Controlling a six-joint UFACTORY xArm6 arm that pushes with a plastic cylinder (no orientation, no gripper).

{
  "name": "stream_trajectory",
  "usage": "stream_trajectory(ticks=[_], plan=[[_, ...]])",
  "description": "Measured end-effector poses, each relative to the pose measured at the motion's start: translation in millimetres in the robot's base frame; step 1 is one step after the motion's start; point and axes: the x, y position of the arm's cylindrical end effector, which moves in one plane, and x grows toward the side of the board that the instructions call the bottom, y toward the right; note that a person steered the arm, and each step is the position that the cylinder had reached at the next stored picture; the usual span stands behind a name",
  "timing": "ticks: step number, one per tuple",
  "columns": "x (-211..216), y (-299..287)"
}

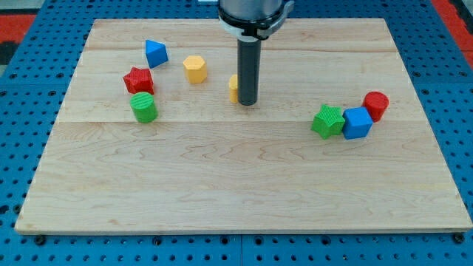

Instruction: Move the blue cube horizontal to the blue triangle

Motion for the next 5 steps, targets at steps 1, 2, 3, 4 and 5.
stream_trajectory(ticks=[1,2,3,4,5], plan=[[-6,-9],[4,-6],[71,36],[100,94],[99,153]])
